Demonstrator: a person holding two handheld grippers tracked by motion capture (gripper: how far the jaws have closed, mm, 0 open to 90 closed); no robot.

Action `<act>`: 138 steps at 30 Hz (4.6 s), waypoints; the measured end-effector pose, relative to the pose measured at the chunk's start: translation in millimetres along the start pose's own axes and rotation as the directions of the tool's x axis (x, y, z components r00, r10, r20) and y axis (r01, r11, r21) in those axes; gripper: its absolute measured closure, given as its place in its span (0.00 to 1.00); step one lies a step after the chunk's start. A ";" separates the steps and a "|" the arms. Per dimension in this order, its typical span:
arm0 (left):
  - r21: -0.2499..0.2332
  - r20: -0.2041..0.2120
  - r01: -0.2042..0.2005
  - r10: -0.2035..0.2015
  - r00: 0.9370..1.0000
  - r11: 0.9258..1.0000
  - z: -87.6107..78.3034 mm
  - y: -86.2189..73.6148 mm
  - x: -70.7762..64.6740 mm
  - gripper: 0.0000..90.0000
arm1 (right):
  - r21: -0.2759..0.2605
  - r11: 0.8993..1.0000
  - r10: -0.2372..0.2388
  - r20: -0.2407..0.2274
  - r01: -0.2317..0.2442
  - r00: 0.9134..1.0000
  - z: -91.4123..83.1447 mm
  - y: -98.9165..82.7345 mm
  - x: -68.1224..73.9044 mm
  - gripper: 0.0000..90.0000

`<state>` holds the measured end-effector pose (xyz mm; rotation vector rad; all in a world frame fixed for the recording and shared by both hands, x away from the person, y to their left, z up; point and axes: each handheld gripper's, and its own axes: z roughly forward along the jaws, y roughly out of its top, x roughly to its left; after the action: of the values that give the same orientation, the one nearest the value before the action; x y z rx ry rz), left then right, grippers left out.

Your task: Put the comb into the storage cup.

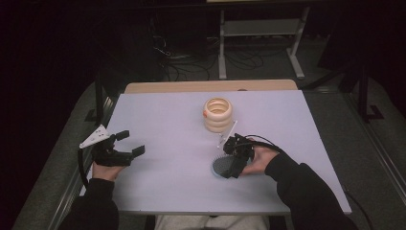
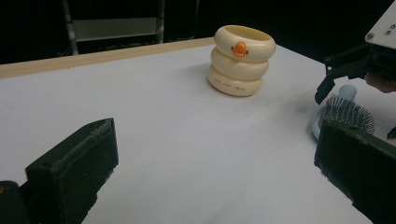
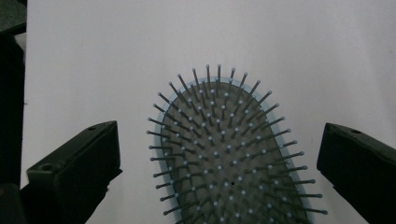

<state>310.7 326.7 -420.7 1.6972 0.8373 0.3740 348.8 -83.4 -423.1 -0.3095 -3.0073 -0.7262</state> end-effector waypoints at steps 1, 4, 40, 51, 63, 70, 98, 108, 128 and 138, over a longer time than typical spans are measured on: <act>0.000 0.000 -0.001 0.001 1.000 1.000 0.0 0.0 0.1 0.00 | 0.005 1.000 0.001 -0.001 -0.001 1.000 1.1 0.0 -0.3 0.00; 0.003 0.000 0.001 -0.001 1.000 1.000 0.3 -0.1 0.0 0.00 | 0.024 1.000 -0.003 -0.003 0.003 1.000 5.5 -0.5 -0.9 0.00; 0.005 0.004 -0.002 0.002 1.000 1.000 1.1 -0.1 -1.0 0.00 | 0.153 0.977 -0.153 0.012 0.149 0.988 20.8 2.3 0.7 0.14; 0.005 0.004 -0.002 0.002 1.000 1.000 1.2 -0.1 -1.0 0.00 | 0.192 0.964 -0.196 0.030 0.187 0.980 22.9 5.4 4.8 0.16; 0.002 0.005 -0.002 0.002 1.000 1.000 0.9 -0.1 -0.6 0.00 | 0.200 0.966 -0.174 0.039 0.163 0.984 21.1 8.6 5.2 0.17; 0.001 0.006 0.000 0.000 1.000 1.000 0.9 0.0 -0.7 0.00 | 0.117 0.986 -0.126 0.056 0.119 0.990 4.3 9.8 1.4 0.18; 0.000 0.006 0.002 -0.002 1.000 1.000 0.9 -0.1 -0.7 0.00 | -0.070 0.998 0.017 0.104 -0.010 0.994 -43.2 5.8 -11.7 0.19; 0.000 0.007 0.002 -0.002 1.000 1.000 1.0 -0.1 -0.7 0.00 | -0.138 0.990 0.054 0.131 -0.035 0.990 -59.5 3.6 -13.8 0.20; 0.000 0.008 0.003 -0.003 1.000 1.000 1.1 -0.2 -0.6 0.00 | -0.267 0.962 0.099 0.155 -0.054 0.983 -97.2 3.2 -16.8 0.20; 0.000 0.009 0.002 -0.002 1.000 1.000 1.1 -0.2 -0.6 0.00 | -0.312 0.949 0.108 0.168 -0.051 0.980 -109.0 5.2 -17.8 0.20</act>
<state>311.0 325.5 -421.0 1.6962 0.8326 0.3644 365.6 -131.8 -325.1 -0.5325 -3.0178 -1.2237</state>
